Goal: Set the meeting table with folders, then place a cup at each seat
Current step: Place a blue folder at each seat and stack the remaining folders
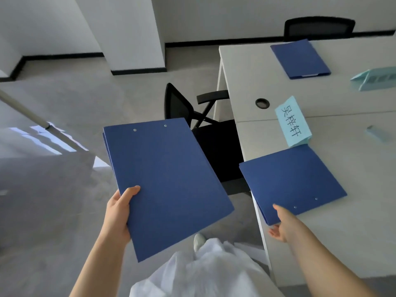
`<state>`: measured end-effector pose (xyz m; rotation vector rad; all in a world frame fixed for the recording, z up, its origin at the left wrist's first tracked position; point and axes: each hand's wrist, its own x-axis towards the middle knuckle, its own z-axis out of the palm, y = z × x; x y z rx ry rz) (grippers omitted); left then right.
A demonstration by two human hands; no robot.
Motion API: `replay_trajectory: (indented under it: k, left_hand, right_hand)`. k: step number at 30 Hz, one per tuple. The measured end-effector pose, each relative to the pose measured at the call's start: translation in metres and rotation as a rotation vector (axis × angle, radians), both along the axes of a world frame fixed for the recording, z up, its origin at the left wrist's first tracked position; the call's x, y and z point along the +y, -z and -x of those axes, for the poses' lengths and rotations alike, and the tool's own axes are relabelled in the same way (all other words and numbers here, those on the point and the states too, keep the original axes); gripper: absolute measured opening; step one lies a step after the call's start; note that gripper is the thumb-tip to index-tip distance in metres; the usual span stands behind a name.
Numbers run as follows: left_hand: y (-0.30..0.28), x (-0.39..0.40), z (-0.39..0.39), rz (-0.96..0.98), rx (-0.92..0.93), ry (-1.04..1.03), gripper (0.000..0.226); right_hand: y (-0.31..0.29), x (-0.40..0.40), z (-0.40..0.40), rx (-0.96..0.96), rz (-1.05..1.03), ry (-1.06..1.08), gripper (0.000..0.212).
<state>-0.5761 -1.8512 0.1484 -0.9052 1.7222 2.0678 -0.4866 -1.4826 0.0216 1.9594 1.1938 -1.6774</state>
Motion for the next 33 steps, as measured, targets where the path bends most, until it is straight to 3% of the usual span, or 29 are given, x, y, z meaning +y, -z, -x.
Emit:
replay_trajectory:
  k: [4, 7, 9, 14, 17, 21, 23, 26, 30, 33]
  left_hand:
    - [0.0, -0.002, 0.02, 0.023, -0.023, 0.027, 0.014]
    - [0.0, -0.005, 0.033, 0.039, -0.024, 0.071, 0.014]
    - [-0.001, -0.008, 0.038, 0.049, -0.024, 0.091, 0.013]
    - [-0.003, -0.017, 0.051, 0.04, -0.018, 0.152, 0.013]
    - [-0.001, -0.02, 0.057, 0.028, -0.016, 0.177, 0.015]
    - [0.002, -0.028, 0.065, 0.002, -0.017, 0.196, 0.019]
    - [0.003, -0.033, 0.068, -0.011, -0.012, 0.205, 0.021]
    - [0.005, -0.042, 0.072, -0.043, 0.002, 0.221, 0.024]
    - [0.005, -0.058, 0.075, -0.09, 0.012, 0.254, 0.032]
    - [0.003, -0.077, 0.079, -0.101, 0.02, 0.268, 0.037]
  right_hand:
    - [0.0, -0.005, 0.019, -0.008, -0.011, -0.019, 0.059]
    - [0.043, 0.015, 0.017, -0.073, -0.086, -0.108, 0.065]
    - [0.049, 0.015, 0.016, -0.103, -0.1, -0.176, 0.058]
    - [0.011, -0.019, 0.022, -0.033, -0.154, 0.066, 0.034]
    - [0.019, -0.025, 0.012, 0.109, -0.116, 0.172, 0.036]
    - [0.01, -0.033, 0.01, 0.306, -0.096, 0.56, 0.042]
    - [0.002, -0.043, 0.01, 0.399, -0.069, 0.664, 0.036]
    - [-0.01, -0.056, 0.012, 0.518, -0.033, 0.811, 0.044]
    - [-0.036, -0.078, 0.022, 0.75, 0.086, 0.94, 0.041]
    - [-0.065, -0.107, 0.029, 0.89, 0.216, 0.922, 0.034]
